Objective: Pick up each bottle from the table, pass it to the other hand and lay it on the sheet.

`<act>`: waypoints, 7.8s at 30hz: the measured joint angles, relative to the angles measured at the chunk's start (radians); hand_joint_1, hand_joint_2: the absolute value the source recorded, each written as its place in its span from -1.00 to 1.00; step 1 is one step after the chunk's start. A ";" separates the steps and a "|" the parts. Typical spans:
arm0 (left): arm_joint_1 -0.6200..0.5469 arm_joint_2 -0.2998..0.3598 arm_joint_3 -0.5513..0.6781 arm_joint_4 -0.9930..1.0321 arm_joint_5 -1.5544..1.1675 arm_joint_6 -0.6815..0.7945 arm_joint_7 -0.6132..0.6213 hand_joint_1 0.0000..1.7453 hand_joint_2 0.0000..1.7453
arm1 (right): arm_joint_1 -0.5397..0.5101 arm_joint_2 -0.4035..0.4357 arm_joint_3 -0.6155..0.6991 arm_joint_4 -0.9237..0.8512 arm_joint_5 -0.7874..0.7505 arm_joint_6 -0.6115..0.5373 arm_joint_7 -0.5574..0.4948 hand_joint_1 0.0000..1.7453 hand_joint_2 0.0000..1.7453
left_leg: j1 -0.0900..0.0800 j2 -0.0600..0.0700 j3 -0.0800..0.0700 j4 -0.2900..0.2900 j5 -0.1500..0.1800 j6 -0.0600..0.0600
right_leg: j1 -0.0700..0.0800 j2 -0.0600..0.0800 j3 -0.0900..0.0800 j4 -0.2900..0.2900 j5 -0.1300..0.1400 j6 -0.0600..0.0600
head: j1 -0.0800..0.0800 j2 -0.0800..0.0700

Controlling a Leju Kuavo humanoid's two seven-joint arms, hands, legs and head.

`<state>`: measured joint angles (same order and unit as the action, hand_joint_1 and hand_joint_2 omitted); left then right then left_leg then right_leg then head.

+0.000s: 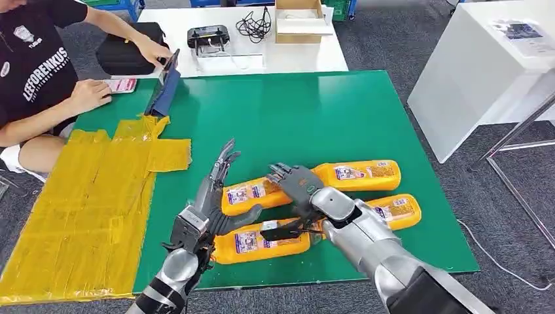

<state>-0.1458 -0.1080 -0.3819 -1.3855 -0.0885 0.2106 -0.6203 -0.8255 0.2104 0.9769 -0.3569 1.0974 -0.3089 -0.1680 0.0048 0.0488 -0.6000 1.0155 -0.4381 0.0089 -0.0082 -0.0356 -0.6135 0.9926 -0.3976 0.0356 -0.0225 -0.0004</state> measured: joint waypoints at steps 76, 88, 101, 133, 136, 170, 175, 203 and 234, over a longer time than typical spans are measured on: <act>0.050 0.005 0.004 -0.026 -0.001 -0.049 -0.006 -1.00 1.00 | 0.059 -0.023 -0.063 0.025 0.009 0.016 -0.033 0.50 1.00 | 0.000 0.000 0.000 0.000 0.000 0.000 | 0.000 -0.001 -0.001 0.000 0.000 0.000 | 0.000 0.000; 0.047 0.006 0.003 -0.018 0.000 -0.052 -0.006 -1.00 1.00 | 0.060 -0.014 -0.084 0.025 -0.026 0.028 -0.103 0.76 1.00 | 0.000 0.002 0.000 0.000 0.000 0.000 | 0.000 0.000 -0.001 0.000 0.000 0.000 | 0.000 0.000; 0.040 0.006 0.004 -0.013 0.003 -0.052 -0.006 -1.00 1.00 | 0.053 0.014 -0.060 0.011 0.041 0.036 -0.050 -1.00 1.00 | 0.000 0.000 0.000 0.000 0.000 0.000 | 0.001 0.000 -0.001 0.000 0.000 0.000 | 0.000 0.000; 0.066 0.005 0.044 -0.063 0.004 -0.054 -0.026 -1.00 1.00 | 0.074 0.009 -0.113 -0.109 -0.271 0.038 -0.199 -1.00 1.00 | 0.000 -0.001 -0.002 0.000 0.000 0.000 | 0.000 -0.001 -0.002 0.000 0.000 0.000 | 0.000 0.000; 0.067 0.006 0.033 -0.063 0.005 -0.053 -0.032 -1.00 1.00 | 0.087 0.001 -0.135 -0.072 -0.282 0.035 -0.199 -1.00 1.00 | 0.000 -0.001 -0.002 0.000 0.000 0.000 | 0.000 -0.001 -0.003 0.000 0.000 0.000 | 0.000 0.000; 0.056 0.007 -0.023 -0.070 0.020 -0.056 -0.035 -1.00 1.00 | 0.077 -0.008 -0.042 0.030 -0.054 0.170 0.002 0.56 1.00 | 0.000 0.000 0.006 0.000 -0.001 0.000 | 0.000 -0.001 0.005 -0.001 -0.001 -0.001 | 0.000 0.000; 0.056 0.007 -0.023 -0.070 0.021 -0.057 -0.035 -1.00 1.00 | 0.079 -0.009 -0.042 0.030 -0.053 0.152 0.022 0.98 1.00 | 0.000 -0.001 0.006 0.000 -0.001 0.000 | 0.000 -0.001 0.005 -0.001 -0.001 -0.001 | 0.000 0.000; 0.158 0.007 0.027 -0.184 -0.049 0.012 0.006 -1.00 1.00 | 0.508 0.019 -0.671 -0.802 -0.460 -0.389 -0.322 1.00 1.00 | 0.000 -0.006 -0.005 0.000 -0.001 0.000 | 0.000 -0.004 -0.003 -0.001 -0.001 0.000 | 0.000 0.000; 0.015 0.018 -0.038 -0.255 0.180 -0.204 0.102 1.00 1.00 | 0.567 -0.022 -0.303 -0.845 -0.487 -0.153 -0.335 1.00 1.00 | 0.001 -0.005 -0.005 0.000 -0.001 0.000 | 0.000 -0.004 -0.004 0.000 -0.001 -0.001 | 0.000 0.000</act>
<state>-0.1311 -0.0904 -0.4203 -1.6403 0.0916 0.0067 -0.5188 -0.2584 0.1881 0.6735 -1.2017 0.6103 -0.4624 -0.5034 0.0055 0.0437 -0.6051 1.0154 -0.4387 0.0085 -0.0079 -0.0394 -0.6174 0.9922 -0.3989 0.0350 -0.0221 -0.0004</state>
